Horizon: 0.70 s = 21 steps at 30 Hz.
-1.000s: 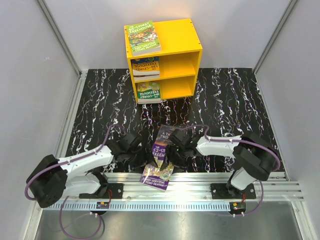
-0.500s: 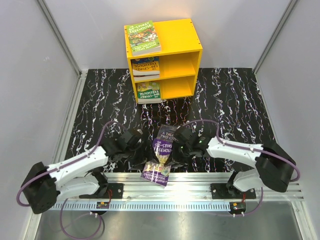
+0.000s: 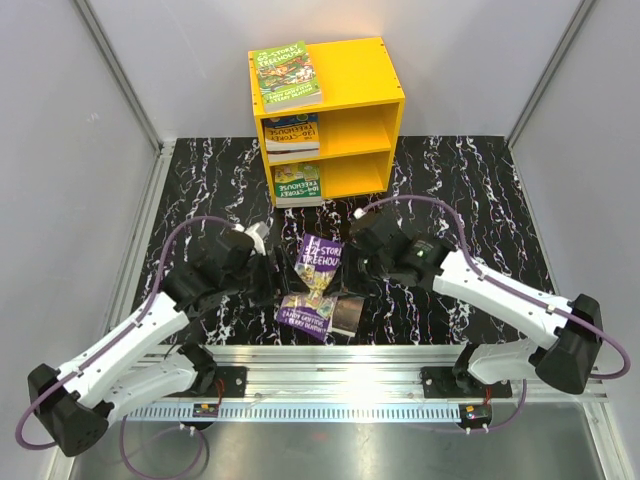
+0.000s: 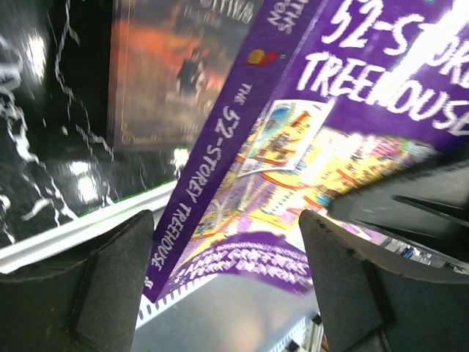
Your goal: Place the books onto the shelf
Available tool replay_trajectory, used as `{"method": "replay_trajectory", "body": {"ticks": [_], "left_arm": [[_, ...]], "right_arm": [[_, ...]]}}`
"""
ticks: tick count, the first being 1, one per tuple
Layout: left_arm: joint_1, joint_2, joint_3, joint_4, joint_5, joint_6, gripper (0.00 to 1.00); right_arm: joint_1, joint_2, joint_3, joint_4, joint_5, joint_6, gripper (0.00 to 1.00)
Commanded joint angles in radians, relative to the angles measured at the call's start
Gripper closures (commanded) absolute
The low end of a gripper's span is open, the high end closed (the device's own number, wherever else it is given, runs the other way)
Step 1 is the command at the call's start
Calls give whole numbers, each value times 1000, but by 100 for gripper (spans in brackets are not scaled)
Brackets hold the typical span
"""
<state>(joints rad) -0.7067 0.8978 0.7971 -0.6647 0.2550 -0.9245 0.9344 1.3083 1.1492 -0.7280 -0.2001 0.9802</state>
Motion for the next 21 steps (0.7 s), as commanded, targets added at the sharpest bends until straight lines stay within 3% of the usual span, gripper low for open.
{"method": "replay_trajectory", "body": {"ticks": [1,6,12,15,19,21], "left_arm": [[33,-37,77,93,69,55,20],[124,-39,65,48,85,104,20],[232,-54,116,57,156,162,20],[285,-71,143,124,259,151,23],[308,-62,122,406,477,5,25],[308,-36,139,467,533,-23,25]], "right_arm": [[-23,-6,116,61,-31,-14,100],[-89,-18,194,39,-106,-17,100],[-176,-52,170,58,-202,-25,100],[-218,-89,120,108,-254,-14,100],[-247,-98,80,209,-301,18,100],[-255,-95,72,264,-337,41,100]]}}
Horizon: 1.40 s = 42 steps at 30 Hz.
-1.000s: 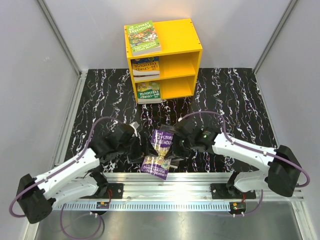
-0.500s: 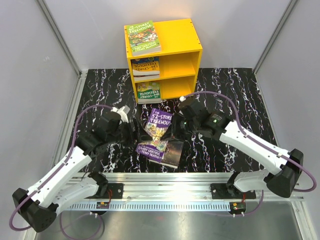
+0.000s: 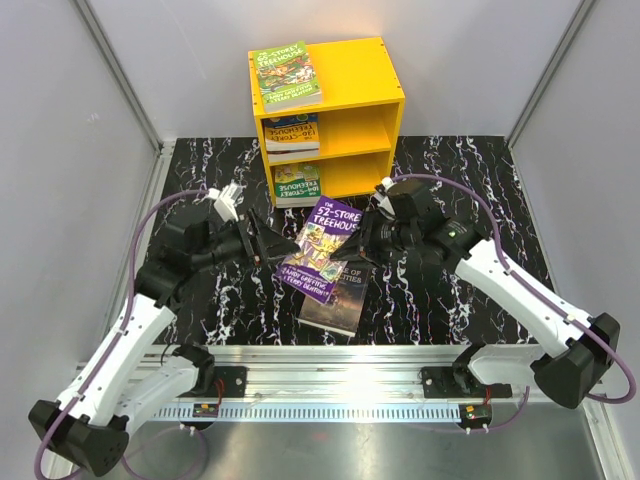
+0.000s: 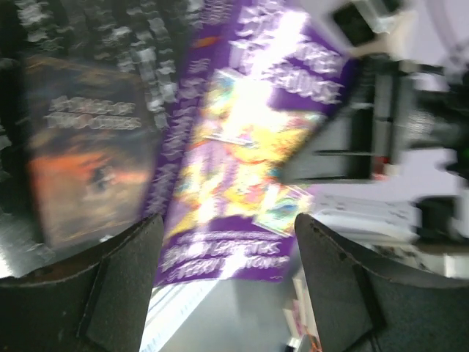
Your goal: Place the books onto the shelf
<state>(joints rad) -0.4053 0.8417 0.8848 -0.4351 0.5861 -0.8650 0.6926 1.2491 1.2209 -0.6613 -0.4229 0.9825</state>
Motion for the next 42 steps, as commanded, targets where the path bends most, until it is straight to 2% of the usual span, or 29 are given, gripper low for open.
{"method": "replay_trajectory", "body": {"ticks": [1,4,6,10,16,20,23,25,26,27,30,32,33,34,35,36,40,41,42], "left_arm": [[6,33,71,210,216,-72,25],[6,88,164,10,152,53,27],[6,111,213,-63,109,130,27],[14,137,267,-273,-102,222,28],[37,117,301,-303,-201,264,29],[49,167,304,-298,-126,288,28],[48,185,245,-219,-8,235,30],[48,169,197,-66,96,178,30],[51,145,174,5,139,99,30],[54,136,114,162,231,49,31],[60,131,45,393,355,-126,35],[60,137,49,400,374,-143,46],[60,138,58,330,368,-122,54],[60,138,101,276,351,-89,63],[60,138,121,225,334,-27,79],[60,140,143,151,305,-3,84],[60,175,250,-45,224,104,91],[60,183,303,-82,206,147,99],[62,192,327,-164,149,167,100]], "right_arm": [[-16,-28,0,222,-123,51,100],[-18,-5,25,296,-160,82,100],[-16,13,60,299,-181,78,100],[-19,13,95,285,-211,64,100],[-22,-10,106,253,-251,51,100],[-28,-30,98,261,-258,62,100],[-31,-34,91,307,-269,82,100],[-33,-36,81,331,-272,90,100],[-31,-37,68,353,-272,96,100],[-33,-37,60,362,-269,97,100],[-39,-30,35,393,-263,102,100],[-45,-20,25,426,-267,114,100],[-45,-11,25,431,-267,116,100],[-47,-7,26,437,-270,113,100],[-50,-5,32,436,-275,111,100],[-51,3,37,431,-275,105,100],[-62,0,52,398,-278,82,100],[-68,-4,55,394,-278,78,100],[-73,-5,58,388,-278,76,100]]}}
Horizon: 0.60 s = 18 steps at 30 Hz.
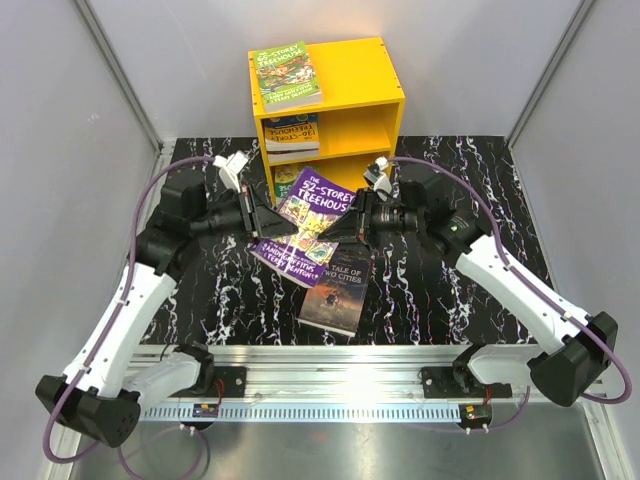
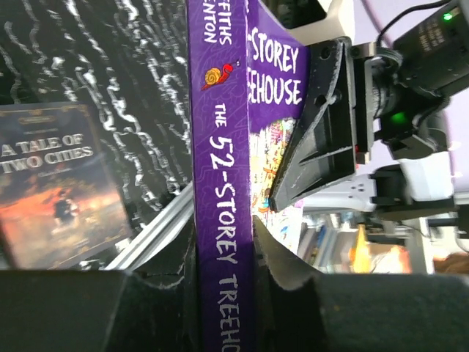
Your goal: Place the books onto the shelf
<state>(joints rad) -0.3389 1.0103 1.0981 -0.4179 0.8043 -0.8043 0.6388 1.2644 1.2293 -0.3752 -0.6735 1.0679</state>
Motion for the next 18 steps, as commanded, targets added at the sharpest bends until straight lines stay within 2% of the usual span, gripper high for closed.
{"method": "replay_trajectory", "body": {"ticks": [1,2,4,5,7,8,11,12,15,16,17,18], "left_arm": [[-5,46,147,-220,-97,140,100],[-5,57,195,-249,-125,149,100],[-3,94,248,-274,-168,148,100],[-2,108,310,-266,-174,140,100],[6,164,379,-225,-178,110,100],[11,187,475,-188,-169,97,100],[37,305,633,-124,-151,31,100],[44,373,742,-67,-131,7,100],[83,517,914,124,-70,-146,100],[104,552,949,170,-63,-235,100],[115,588,989,270,-68,-278,100],[133,656,1025,299,-80,-312,100]], "right_arm": [[-21,-20,53,95,-28,-11,100],[-27,-20,58,88,-32,-13,98],[-34,-14,93,23,-23,-40,72],[-36,-16,107,-2,-12,-49,32],[-45,-19,145,-85,15,-86,1],[-48,-28,154,-108,21,-98,0],[-65,-65,167,-177,41,-126,0],[-74,-77,165,-195,46,-131,0],[-83,-125,138,-229,60,-134,0],[-88,-134,116,-237,64,-132,0],[-88,-158,105,-243,68,-134,0],[-90,-169,93,-257,72,-131,0]]}}
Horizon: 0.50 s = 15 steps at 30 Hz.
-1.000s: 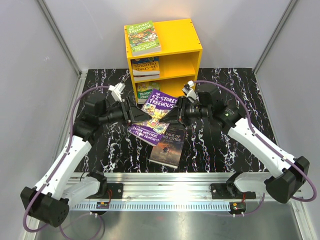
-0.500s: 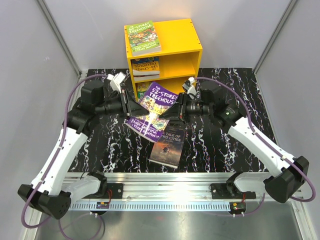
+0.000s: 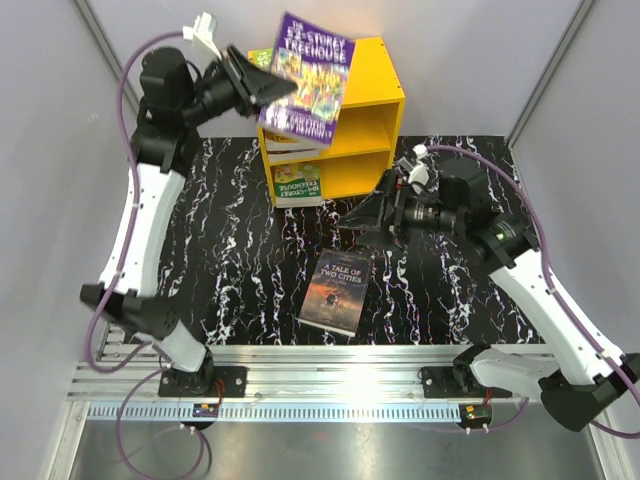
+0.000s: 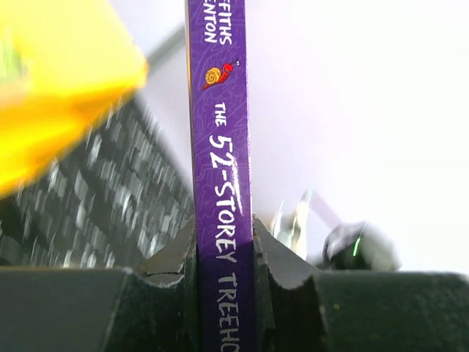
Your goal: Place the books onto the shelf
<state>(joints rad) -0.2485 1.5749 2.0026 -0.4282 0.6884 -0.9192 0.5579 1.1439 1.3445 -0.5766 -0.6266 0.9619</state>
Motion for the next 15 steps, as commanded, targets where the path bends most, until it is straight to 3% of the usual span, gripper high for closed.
{"method": "replay_trajectory", "body": {"ticks": [1,6,15], "left_arm": [[51,123,190,333,17,-249,100],[97,325,355,384,-119,-337,100],[120,569,355,554,-161,-576,100]], "right_arm": [[-10,-59,-40,-63,33,-23,0],[-13,-119,-64,-129,65,-35,0],[-19,-115,-54,-193,102,-77,0]]}}
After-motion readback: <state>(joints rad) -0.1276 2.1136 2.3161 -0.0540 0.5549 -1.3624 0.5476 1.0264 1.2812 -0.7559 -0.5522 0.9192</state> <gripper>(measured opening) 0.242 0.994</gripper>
